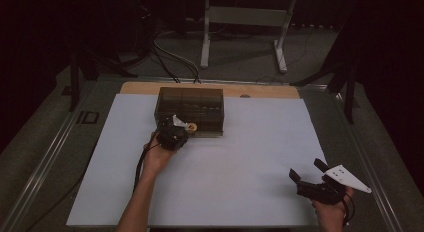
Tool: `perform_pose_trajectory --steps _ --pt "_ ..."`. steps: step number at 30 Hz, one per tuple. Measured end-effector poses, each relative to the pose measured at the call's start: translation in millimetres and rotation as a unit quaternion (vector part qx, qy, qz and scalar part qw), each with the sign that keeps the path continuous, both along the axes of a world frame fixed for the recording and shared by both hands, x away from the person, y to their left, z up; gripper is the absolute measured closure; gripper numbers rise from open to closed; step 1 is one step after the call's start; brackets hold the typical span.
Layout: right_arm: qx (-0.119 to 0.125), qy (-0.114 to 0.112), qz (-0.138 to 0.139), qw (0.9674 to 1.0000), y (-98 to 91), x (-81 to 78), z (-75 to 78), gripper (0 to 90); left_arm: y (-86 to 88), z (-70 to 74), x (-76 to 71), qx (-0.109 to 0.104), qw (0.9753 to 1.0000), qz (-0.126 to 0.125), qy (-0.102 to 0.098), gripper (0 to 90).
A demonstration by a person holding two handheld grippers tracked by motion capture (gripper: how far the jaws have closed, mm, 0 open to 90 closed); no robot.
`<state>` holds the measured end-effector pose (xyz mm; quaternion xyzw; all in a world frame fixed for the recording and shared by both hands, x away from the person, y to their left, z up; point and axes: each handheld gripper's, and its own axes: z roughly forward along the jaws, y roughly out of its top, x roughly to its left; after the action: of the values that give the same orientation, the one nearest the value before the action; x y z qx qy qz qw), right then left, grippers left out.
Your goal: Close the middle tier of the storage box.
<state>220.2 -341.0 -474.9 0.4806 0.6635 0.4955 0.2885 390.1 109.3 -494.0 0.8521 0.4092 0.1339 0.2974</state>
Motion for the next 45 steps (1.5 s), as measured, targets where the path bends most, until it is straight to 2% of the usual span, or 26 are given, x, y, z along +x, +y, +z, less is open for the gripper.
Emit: perform_pose_trajectory --steps 45 --pt "0.0 0.001 -0.001 1.0 -0.5 -0.7 -0.3 0.0 -1.2 -1.2 11.6 -0.003 0.9998 0.022 -0.003 90.0"
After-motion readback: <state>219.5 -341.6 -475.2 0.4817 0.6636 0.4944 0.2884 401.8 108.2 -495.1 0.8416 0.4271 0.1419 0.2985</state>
